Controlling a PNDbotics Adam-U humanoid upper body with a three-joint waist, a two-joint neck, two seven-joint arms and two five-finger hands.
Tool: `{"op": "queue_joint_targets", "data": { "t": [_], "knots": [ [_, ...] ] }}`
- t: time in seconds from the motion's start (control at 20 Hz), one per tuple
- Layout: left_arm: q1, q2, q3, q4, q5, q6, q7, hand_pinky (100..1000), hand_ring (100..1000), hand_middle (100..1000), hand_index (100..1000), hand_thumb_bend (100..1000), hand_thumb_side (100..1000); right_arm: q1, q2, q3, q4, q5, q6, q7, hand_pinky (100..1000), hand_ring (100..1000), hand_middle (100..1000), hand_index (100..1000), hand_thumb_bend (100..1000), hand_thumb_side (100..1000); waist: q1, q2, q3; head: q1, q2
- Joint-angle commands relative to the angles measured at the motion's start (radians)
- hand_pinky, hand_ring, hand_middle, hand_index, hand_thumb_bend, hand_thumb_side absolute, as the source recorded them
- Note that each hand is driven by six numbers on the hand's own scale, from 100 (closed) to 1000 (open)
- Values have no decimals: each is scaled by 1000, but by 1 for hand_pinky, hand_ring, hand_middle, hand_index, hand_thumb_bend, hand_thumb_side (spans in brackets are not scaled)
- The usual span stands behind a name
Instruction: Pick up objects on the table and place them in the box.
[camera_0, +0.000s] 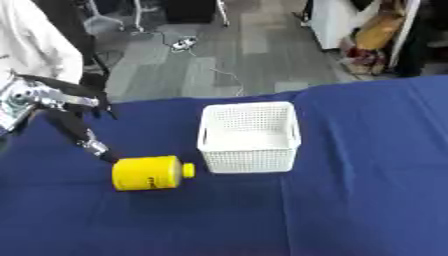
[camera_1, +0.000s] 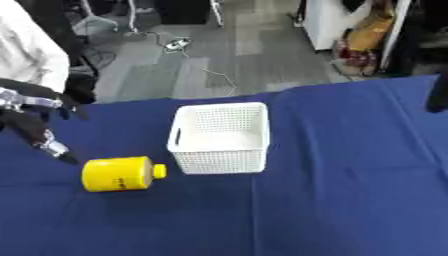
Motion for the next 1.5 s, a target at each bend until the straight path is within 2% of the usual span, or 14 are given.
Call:
{"op": "queue_joint_targets", "data": {
  "t": [0.05,0.25,0.7,1.0,1.3,1.5],
  "knots": [
    [-33,8,-4,19,-28,-34,-1,695,833,871,925,851,621,-21,-6,-5,-10,-3,0,3,366,430,591,775,100,1000,-5,-9,-3,14,-13],
    [-49,-11,-20,34,-41,-58,-1,689,817,839,911,855,605,-28,1,-4,-10,-4,1,5,366,430,590,775,100,1000,-5,-5,-11,24,-18],
    [-55,-30,-39,74,-62,-72,-1,703,827,852,922,882,643,-38,12,-1,-10,-8,7,9,367,430,591,777,100,1000,-4,1,-23,39,-27],
    [-53,-35,-51,86,-67,-81,-1,702,827,853,923,867,641,-43,19,-1,-10,-7,16,14,369,432,592,777,100,1000,-7,6,-29,50,-25],
    [-44,-48,-73,103,-24,-90,-1,683,813,845,927,856,658,-49,25,1,-10,-5,26,20,370,433,592,779,100,1000,-7,11,-39,60,-28],
    [-35,-56,-74,116,-13,-85,-1,680,810,844,929,850,660,-54,29,5,-10,-10,28,24,370,433,593,781,100,1000,-3,15,-44,61,-42]
  ]
}}
